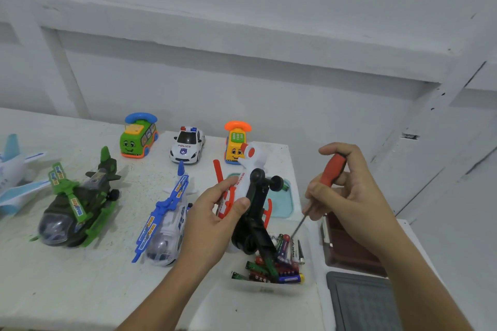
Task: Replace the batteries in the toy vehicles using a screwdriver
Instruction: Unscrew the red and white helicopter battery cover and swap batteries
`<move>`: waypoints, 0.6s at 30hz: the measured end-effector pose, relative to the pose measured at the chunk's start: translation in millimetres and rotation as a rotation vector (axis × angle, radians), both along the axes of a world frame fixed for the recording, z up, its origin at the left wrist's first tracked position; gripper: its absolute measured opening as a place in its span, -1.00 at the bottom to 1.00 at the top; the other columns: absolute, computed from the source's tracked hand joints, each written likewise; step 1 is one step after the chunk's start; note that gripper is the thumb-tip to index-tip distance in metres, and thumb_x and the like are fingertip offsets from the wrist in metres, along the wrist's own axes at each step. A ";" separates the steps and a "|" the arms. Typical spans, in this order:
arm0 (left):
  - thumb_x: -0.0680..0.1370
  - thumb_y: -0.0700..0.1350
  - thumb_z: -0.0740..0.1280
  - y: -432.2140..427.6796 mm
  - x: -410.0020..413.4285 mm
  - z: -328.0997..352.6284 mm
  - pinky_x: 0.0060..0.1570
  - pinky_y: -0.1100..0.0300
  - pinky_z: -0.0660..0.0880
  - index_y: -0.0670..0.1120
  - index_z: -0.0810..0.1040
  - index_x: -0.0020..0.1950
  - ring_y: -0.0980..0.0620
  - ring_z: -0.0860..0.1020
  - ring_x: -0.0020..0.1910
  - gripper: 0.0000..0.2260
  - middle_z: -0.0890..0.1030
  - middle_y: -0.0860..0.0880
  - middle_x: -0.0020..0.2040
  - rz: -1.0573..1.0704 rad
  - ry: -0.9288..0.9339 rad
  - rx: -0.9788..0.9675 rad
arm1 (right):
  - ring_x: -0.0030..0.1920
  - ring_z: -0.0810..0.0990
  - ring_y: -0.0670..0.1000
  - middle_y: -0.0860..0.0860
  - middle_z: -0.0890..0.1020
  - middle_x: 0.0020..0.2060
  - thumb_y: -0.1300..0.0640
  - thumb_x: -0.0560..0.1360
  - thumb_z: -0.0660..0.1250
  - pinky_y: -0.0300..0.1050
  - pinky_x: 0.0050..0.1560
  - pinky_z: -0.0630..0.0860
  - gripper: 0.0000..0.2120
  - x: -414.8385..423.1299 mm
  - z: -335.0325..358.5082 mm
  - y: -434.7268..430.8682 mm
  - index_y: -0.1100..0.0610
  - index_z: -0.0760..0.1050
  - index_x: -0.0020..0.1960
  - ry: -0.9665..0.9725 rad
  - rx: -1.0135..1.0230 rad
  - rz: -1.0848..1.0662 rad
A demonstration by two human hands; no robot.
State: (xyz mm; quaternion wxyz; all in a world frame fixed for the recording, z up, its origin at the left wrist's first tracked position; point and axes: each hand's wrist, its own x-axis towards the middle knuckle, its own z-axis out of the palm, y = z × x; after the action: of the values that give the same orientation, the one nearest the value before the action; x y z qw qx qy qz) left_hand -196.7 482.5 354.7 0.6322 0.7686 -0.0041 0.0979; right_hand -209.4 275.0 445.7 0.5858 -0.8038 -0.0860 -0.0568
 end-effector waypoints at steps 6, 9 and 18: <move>0.51 -0.01 0.40 0.6 0.6 -1.6 -0.10 0.59 0.39 0.28 0.51 0.15 0.41 0.48 0.03 -0.73 0.57 0.27 0.05 0.023 0.012 -0.051 | -0.23 0.70 0.19 0.27 0.62 -0.09 0.23 0.48 0.35 -0.03 -0.13 0.66 -0.63 -1.2 -13.4 23.0 -0.06 0.26 0.13 -0.223 0.339 -0.169; 0.47 0.12 0.36 1.0 2.3 -5.1 0.00 0.33 0.51 0.28 0.55 0.16 0.24 0.56 0.05 -0.74 0.63 0.18 0.04 0.029 0.030 -0.104 | -0.16 0.69 0.18 0.19 0.63 -0.10 0.30 0.53 0.34 0.04 -0.03 0.64 -0.62 -2.6 -29.3 41.5 -0.07 0.26 0.12 -0.422 0.305 -0.139; 0.52 0.02 0.36 0.1 1.6 -1.4 -0.16 0.40 0.53 0.21 0.57 0.13 0.16 0.61 0.06 -0.80 0.67 0.15 0.01 0.039 0.037 -0.200 | -0.01 0.66 0.07 0.08 0.59 0.01 0.29 0.54 0.34 0.05 -0.05 0.64 -0.63 5.9 -48.6 54.8 -0.02 0.25 0.17 -0.743 -0.071 -0.073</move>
State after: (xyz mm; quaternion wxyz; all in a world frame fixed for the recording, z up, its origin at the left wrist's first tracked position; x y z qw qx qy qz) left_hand -195.1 482.6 353.3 0.7037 0.7032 0.0321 0.0958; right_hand -203.5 329.8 397.2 0.4842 -0.7507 -0.2657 -0.3625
